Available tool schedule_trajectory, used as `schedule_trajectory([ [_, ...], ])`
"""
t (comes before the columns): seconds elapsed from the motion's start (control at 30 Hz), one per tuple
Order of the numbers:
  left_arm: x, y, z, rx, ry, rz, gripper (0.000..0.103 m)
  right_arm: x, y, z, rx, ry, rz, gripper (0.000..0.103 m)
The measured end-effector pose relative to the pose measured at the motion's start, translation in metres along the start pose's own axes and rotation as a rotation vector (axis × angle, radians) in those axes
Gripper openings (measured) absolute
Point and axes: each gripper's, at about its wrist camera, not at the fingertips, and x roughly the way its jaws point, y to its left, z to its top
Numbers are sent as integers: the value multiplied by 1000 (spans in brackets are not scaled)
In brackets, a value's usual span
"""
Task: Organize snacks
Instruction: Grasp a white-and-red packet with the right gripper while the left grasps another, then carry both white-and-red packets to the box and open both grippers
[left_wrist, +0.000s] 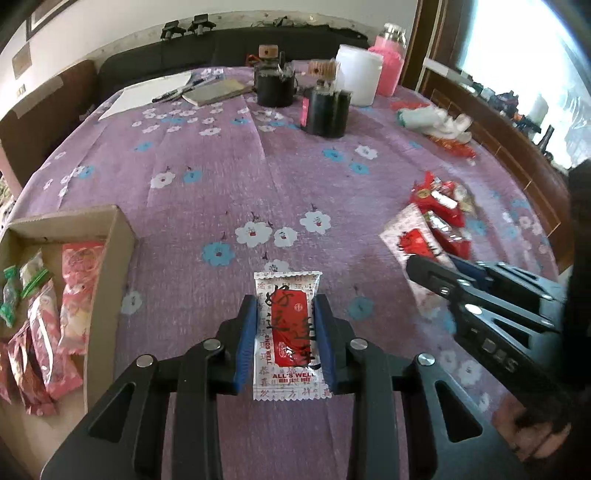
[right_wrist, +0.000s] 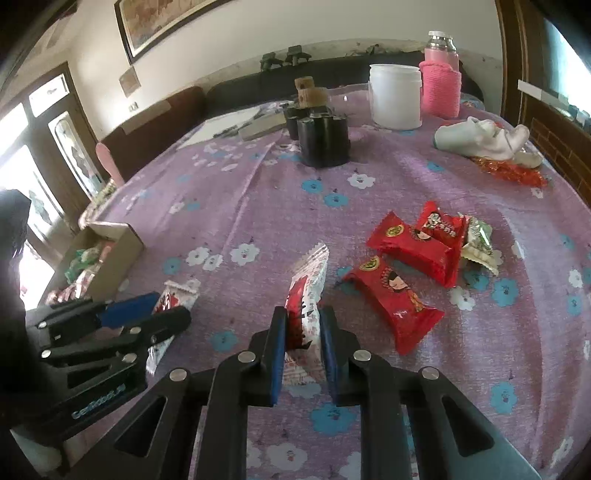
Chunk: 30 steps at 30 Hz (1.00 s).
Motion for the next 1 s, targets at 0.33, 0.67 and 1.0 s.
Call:
schedule_trajectory([
  [0.33,-72,44,-24,-112,-89,-72,28,-11,-2,0,46,-47,86,18],
  [0.67,-118,154,-80,-353,-127,54,28,-7,15,-5,9,-32,74,18],
  [1.0,-117,220,-106,-459,-113,139,28,-33,113,-9,-80,4,254,18],
])
